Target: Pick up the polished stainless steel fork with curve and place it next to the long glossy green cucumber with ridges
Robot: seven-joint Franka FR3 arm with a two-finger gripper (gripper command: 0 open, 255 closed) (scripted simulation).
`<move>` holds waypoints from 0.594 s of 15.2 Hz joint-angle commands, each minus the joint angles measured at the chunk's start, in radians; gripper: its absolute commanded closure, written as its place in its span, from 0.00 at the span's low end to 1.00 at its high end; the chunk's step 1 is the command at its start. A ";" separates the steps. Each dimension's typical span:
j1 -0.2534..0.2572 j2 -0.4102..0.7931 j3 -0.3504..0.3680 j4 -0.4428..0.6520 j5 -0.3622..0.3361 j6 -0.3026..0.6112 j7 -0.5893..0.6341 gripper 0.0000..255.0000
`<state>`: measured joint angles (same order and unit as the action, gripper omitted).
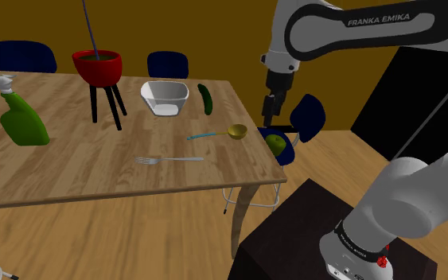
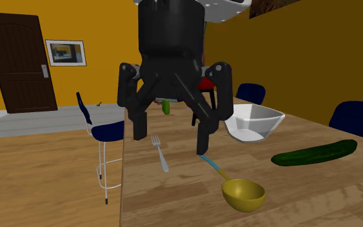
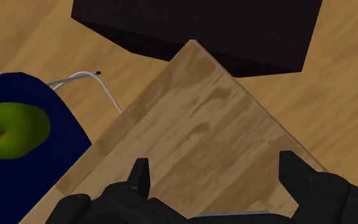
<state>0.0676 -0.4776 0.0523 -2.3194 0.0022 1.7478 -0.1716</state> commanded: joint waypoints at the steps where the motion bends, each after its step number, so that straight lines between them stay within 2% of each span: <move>1: 0.014 0.063 0.012 0.023 0.007 0.049 -0.010 0.00; 9: 0.068 0.309 0.071 0.151 0.020 0.199 -0.029 0.00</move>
<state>0.1314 -0.1999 0.1187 -2.1952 0.0228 1.9376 -0.1937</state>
